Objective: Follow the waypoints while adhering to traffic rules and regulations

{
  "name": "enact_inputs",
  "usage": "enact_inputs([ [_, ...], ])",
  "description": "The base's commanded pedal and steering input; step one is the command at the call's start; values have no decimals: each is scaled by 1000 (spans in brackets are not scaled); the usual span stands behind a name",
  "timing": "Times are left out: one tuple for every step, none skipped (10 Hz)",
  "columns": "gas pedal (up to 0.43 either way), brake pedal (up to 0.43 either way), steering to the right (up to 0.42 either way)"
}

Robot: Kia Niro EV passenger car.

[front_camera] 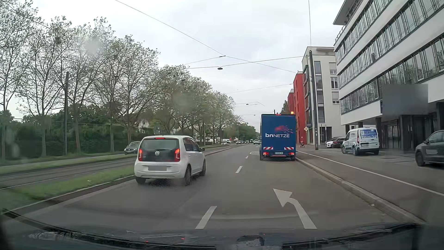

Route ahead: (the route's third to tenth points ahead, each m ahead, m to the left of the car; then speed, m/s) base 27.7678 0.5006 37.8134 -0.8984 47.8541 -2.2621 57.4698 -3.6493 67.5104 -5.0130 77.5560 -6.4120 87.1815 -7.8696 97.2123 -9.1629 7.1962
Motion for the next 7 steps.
enact_inputs([
  [177, 0, -36],
  [177, 0, -28],
  [177, 0, -24],
  [177, 0, -21],
  [177, 0, -13],
  [177, 0, -2],
  [169, 0, -1],
])
